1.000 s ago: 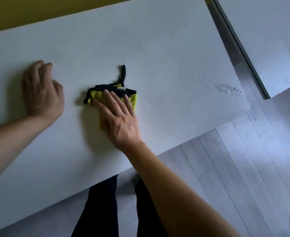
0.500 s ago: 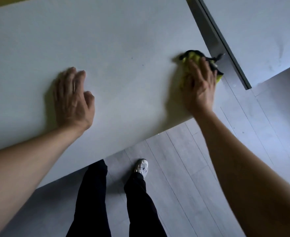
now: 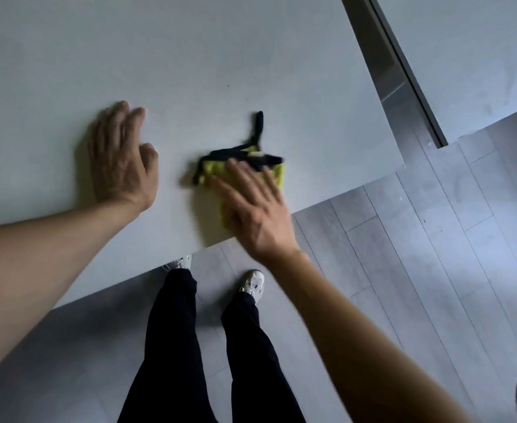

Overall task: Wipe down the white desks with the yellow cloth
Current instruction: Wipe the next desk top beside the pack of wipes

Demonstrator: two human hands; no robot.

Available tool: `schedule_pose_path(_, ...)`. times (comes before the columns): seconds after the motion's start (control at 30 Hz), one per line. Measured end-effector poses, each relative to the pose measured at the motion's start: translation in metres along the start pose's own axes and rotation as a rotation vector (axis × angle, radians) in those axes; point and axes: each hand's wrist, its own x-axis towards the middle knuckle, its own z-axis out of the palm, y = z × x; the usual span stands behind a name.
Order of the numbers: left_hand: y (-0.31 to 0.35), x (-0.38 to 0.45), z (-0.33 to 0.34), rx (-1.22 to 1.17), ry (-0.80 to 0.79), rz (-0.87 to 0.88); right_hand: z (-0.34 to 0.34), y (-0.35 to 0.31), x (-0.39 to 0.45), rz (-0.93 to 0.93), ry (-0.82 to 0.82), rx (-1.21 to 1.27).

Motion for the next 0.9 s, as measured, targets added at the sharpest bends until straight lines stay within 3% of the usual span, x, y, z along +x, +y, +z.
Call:
schedule_pose_path(0.17, 0.002, 0.0, 0.003, 0.006, 0.001, 0.001, -0.066, 0.138, -0.006, 0.477, 0.288, -0.121)
schedule_pose_path(0.3, 0.003, 0.001, 0.002, 0.017, 0.004, -0.009, -0.075, 0.15, 0.007, 0.704, 0.341, -0.177)
schedule_pose_path(0.4, 0.003, 0.001, 0.002, 0.023, 0.012, -0.002, -0.047, 0.104, 0.009, 0.65, 0.345, -0.173)
schedule_pose_path(0.57, 0.0, 0.001, 0.003, 0.018, 0.032, 0.01, 0.019, -0.043, 0.008, 0.135, 0.002, 0.04)
schedule_pose_path(0.63, -0.002, 0.002, 0.002, 0.002, 0.039, 0.011, 0.033, -0.067, 0.02, -0.004, -0.076, 0.037)
schedule_pose_path(0.77, 0.0, 0.006, 0.0, -0.017, 0.014, -0.001, 0.03, -0.021, 0.058, -0.068, -0.088, 0.018)
schedule_pose_path(0.9, 0.002, 0.007, 0.0, -0.008, 0.018, -0.005, 0.002, 0.085, 0.115, 0.226, 0.189, -0.055)
